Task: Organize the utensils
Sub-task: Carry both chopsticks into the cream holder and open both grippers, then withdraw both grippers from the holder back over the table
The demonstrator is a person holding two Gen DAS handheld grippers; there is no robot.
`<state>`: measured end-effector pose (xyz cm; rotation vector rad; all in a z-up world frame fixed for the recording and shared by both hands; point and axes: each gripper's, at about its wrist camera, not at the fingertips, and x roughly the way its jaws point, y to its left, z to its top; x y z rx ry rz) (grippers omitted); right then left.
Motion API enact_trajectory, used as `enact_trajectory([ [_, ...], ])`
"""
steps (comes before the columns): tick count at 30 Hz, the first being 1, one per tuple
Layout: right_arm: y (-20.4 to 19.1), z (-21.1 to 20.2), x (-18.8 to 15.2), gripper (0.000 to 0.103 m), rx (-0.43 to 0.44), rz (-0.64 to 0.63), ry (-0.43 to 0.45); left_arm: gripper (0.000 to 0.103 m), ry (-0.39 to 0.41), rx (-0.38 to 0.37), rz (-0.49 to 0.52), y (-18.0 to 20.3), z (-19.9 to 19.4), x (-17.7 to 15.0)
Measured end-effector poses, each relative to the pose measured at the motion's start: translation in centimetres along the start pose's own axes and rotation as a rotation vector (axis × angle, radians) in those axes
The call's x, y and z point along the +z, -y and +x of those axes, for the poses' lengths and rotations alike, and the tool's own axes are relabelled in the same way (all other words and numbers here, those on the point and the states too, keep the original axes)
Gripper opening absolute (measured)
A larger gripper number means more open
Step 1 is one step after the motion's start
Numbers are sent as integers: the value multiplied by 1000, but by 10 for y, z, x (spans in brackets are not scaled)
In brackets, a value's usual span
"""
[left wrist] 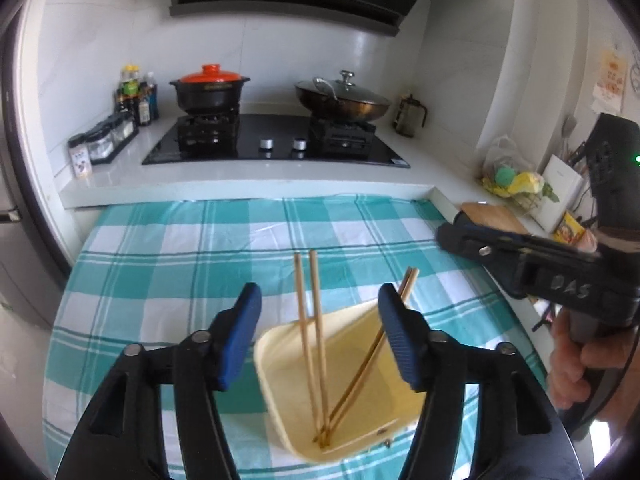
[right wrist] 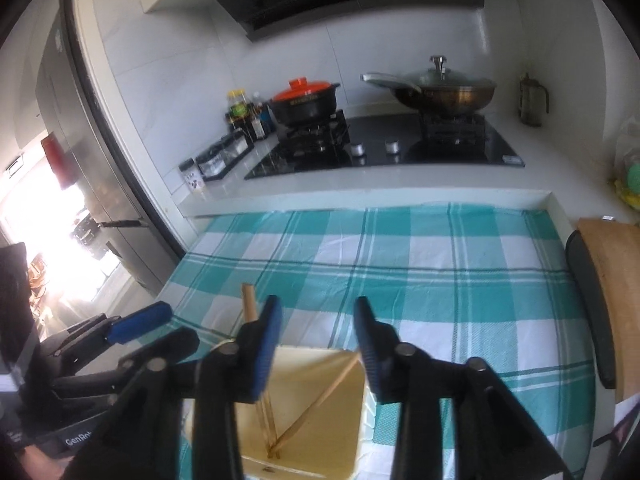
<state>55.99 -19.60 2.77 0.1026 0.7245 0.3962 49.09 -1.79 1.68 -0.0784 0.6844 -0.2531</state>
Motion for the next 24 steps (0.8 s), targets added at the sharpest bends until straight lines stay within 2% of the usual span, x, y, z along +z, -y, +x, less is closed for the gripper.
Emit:
enact_trajectory([
  [4,-14,-44,-8,52,-60,-71,34,77,-13,17,36,-2,-37,-19],
  [8,-25,-88,-39,55,-101,-122,21,85,-38,45,96,3,-80,-57],
  [14,-36,-151,-116,57,-149,-182,10,95,-56,59,127,12,-135,-133],
  [18,-30,-185,-178,60,-145,-135,-3,96,-62,70,93,15,-161,-191],
  [24,-35,-221,-263,60,-304,-134,22,97,-54,110,-14,18,-180,-259],
])
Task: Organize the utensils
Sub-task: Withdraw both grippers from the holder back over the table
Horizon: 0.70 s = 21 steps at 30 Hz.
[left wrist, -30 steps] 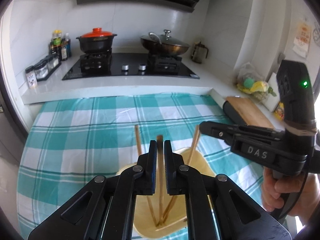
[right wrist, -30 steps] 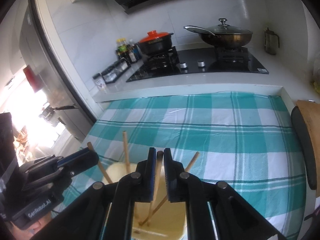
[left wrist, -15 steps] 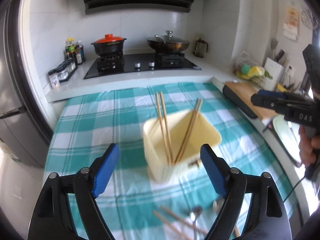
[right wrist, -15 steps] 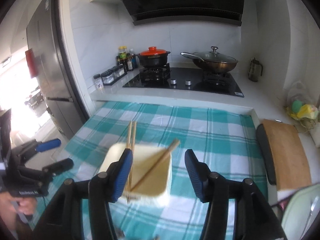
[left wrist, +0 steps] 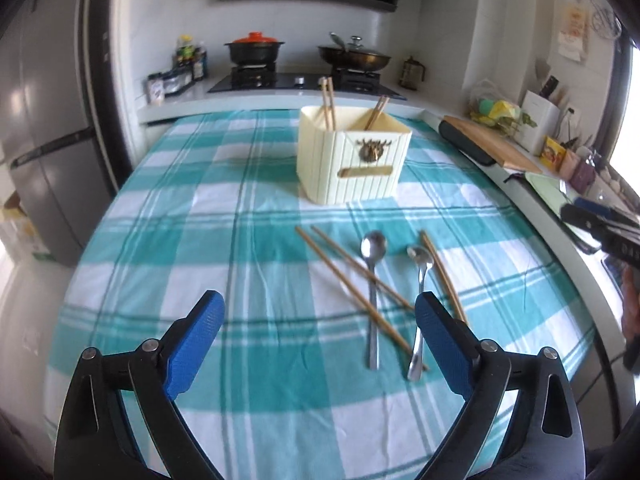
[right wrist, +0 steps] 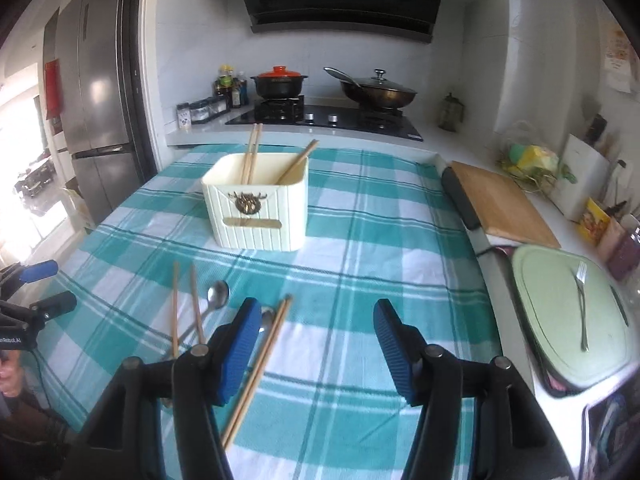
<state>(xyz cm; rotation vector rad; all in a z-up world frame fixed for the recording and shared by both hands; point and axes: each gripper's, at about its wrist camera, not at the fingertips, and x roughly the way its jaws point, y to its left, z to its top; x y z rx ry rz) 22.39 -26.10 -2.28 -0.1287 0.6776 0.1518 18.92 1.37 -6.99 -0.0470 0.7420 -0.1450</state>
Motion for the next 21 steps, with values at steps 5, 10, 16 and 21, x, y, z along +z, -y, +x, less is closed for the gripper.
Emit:
enact_trajectory([
  [5,-15,-27,-50,60,-74,38,60,97,11,42,9,9,-5,-25],
  [10,-26,-36,-72,60,-112,59,104,97,20,34,-12,8,-17,-34],
  [16,-36,-42,-85,60,-128,66,129,98,43,57,-37,6,-21,-35],
  [21,-43,-37,-87,60,-129,51,127,98,41,72,-66,2,-16,-37],
])
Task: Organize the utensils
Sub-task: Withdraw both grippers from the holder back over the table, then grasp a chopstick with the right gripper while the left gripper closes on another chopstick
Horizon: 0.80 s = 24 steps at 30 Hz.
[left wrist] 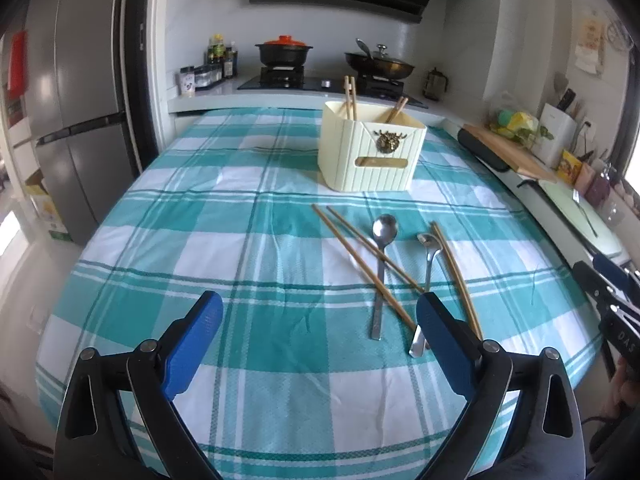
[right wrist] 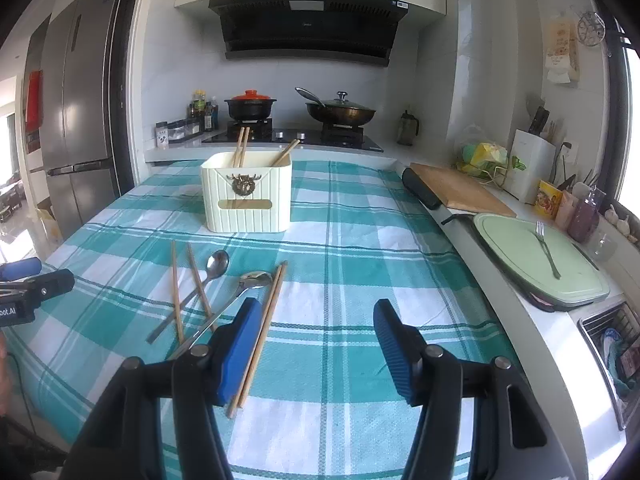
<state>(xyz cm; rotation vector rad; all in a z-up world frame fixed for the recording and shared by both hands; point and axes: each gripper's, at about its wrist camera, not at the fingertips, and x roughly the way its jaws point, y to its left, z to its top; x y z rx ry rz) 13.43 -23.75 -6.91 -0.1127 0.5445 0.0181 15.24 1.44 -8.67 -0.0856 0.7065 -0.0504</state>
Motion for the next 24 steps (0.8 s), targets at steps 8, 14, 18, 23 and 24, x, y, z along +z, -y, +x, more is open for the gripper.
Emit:
enact_trajectory([
  [8,-5,19,-9,50,24,7,-56,98,-14,32,-9,-5,13,-1],
  [14,-13,34,-15,36,67,-7,-105,98,-26,39,-5,-3,21,0],
  [18,-13,40,-16,29,80,-3,-123,98,-36,38,0,-1,28,1],
  [23,-4,57,-16,23,112,38,-174,98,-52,48,12,2,37,1],
  [24,-3,62,-16,21,122,51,-184,98,-53,50,13,2,37,1],
])
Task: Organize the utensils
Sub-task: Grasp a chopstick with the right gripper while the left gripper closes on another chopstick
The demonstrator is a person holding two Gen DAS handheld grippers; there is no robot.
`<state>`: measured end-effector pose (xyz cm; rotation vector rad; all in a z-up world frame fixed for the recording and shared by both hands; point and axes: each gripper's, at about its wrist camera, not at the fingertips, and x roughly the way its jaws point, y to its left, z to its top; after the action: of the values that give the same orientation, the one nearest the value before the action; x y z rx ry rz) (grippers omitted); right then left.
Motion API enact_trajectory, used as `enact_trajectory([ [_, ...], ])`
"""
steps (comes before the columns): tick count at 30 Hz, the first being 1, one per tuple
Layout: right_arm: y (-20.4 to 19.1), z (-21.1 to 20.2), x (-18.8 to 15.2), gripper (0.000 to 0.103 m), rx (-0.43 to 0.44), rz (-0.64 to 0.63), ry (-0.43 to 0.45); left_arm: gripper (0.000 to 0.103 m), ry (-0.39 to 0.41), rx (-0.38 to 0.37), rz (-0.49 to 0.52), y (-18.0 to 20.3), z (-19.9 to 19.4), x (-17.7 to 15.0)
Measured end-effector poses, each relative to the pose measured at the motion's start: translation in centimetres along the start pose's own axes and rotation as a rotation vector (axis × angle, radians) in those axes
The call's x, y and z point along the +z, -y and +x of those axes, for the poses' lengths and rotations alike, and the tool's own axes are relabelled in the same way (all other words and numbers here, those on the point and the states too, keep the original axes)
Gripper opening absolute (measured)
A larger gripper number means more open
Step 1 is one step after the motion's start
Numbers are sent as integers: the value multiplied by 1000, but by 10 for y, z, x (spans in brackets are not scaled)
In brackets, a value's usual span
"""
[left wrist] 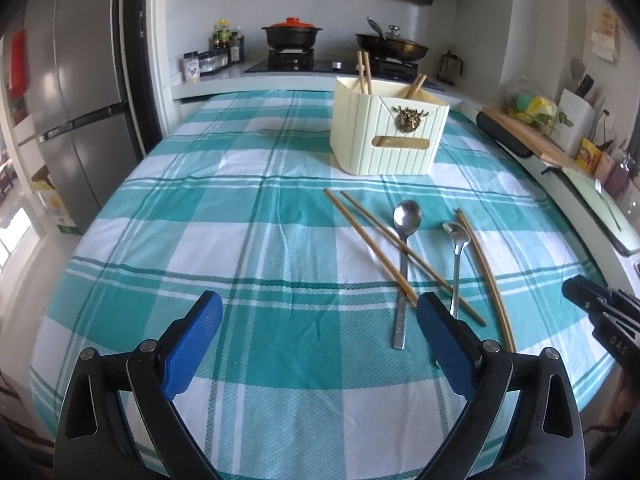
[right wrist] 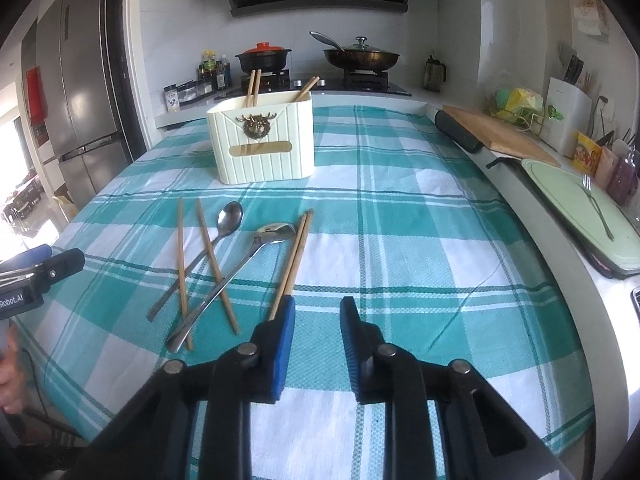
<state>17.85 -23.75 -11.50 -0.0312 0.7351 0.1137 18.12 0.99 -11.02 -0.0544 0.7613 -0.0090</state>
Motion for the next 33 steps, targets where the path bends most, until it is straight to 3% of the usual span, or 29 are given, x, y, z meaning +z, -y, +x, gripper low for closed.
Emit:
enact_trajectory([
  [16,-7,90,17,10,132,55,-194,98,-27,48,-1,-7,13,-6],
  [33,-12,124,39,10,74,-7,-263,98,-74,62,1,-6,27,-9],
])
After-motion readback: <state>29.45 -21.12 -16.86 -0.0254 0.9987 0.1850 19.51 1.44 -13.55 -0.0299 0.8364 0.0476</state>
